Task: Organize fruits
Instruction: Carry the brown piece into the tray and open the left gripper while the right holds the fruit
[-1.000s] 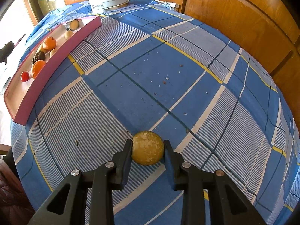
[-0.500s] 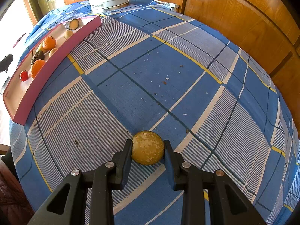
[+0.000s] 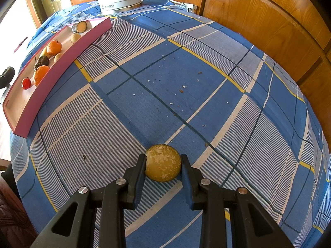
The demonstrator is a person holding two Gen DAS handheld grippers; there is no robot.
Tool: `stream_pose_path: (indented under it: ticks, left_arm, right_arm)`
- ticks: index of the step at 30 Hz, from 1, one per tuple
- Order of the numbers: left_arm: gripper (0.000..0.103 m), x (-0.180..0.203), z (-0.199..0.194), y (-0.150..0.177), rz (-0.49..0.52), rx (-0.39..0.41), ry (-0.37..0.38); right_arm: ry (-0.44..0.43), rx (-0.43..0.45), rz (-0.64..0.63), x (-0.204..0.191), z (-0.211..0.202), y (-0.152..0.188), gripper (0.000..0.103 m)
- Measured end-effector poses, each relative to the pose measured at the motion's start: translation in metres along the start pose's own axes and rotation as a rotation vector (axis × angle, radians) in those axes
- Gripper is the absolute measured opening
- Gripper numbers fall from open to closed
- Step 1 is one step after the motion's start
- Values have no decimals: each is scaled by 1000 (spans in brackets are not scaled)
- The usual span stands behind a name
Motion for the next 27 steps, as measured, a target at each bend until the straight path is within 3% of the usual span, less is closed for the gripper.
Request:
stream_pose_path:
  ticks: [18, 27]
  left_arm:
    - [49, -3, 6, 8, -11, -32, -1]
    - [49, -17, 21, 12, -80, -77, 45]
  right_arm:
    - [4, 1, -3, -1, -1, 0, 32]
    - [6, 1, -5, -1, -1, 0, 32]
Point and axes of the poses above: each gripper's, at about its wrist camera, not at the fingertips, and z roughly the way its jaws point, x to its right, y to its underside, the point moved 9 cm from there along z, roughly the way its jaws point, and after that the axes turned 5 degrees about x, right-handed, at the moved point
